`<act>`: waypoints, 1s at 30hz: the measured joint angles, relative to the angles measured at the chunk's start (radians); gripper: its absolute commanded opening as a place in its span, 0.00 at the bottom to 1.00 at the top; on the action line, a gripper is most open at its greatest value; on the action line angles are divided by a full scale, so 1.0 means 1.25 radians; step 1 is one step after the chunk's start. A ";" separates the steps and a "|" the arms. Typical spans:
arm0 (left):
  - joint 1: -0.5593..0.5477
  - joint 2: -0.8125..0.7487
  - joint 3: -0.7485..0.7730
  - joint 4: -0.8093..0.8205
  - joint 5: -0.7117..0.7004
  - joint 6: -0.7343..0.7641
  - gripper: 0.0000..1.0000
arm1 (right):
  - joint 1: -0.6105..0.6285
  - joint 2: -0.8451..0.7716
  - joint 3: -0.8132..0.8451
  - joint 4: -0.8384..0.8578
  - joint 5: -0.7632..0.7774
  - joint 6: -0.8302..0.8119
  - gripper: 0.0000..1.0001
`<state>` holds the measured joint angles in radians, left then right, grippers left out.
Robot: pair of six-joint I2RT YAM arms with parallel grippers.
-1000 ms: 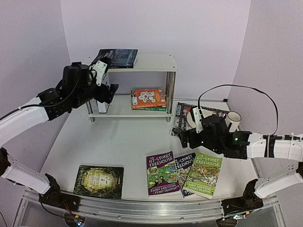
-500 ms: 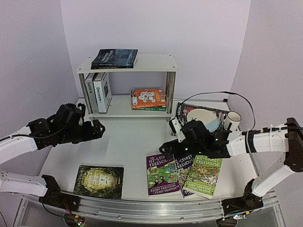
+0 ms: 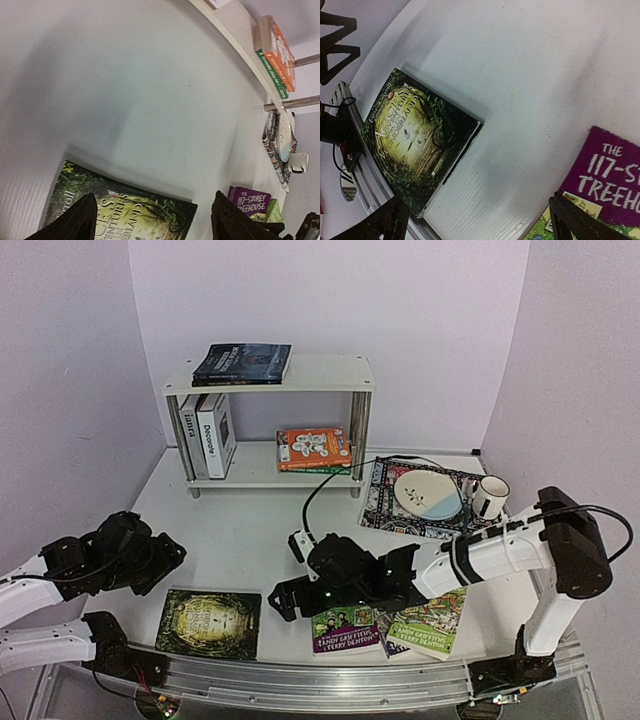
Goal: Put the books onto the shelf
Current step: Move the book to the corner of the board.
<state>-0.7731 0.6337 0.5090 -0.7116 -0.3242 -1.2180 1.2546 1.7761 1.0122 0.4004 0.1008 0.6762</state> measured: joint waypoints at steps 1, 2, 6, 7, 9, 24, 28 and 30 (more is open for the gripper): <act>0.000 0.002 -0.002 -0.013 -0.008 -0.013 0.77 | 0.006 0.012 0.005 0.003 -0.001 0.018 0.98; 0.000 0.007 -0.005 -0.026 -0.016 -0.026 0.78 | 0.011 0.023 0.009 0.006 -0.003 0.034 0.98; 0.001 0.064 -0.011 -0.074 -0.040 -0.070 0.79 | 0.028 0.073 0.032 0.016 -0.006 0.117 0.98; 0.001 0.089 -0.010 -0.087 -0.045 -0.082 0.79 | 0.031 0.081 0.036 0.016 -0.006 0.140 0.98; 0.002 0.143 -0.009 -0.108 -0.054 -0.099 0.79 | 0.038 0.095 0.044 0.016 -0.002 0.187 0.98; 0.004 0.279 -0.014 -0.071 0.007 -0.109 0.77 | 0.093 0.148 0.128 -0.007 0.051 0.359 0.94; 0.004 0.254 -0.028 -0.024 0.029 -0.091 0.82 | 0.093 0.172 0.135 -0.006 0.029 0.364 0.94; 0.004 0.265 -0.028 -0.010 0.031 -0.082 0.84 | 0.092 0.185 0.140 -0.007 0.018 0.367 0.95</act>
<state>-0.7681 0.9650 0.4736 -0.7235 -0.2855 -1.3204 1.3702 2.0076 1.1875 0.3921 0.1233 1.1351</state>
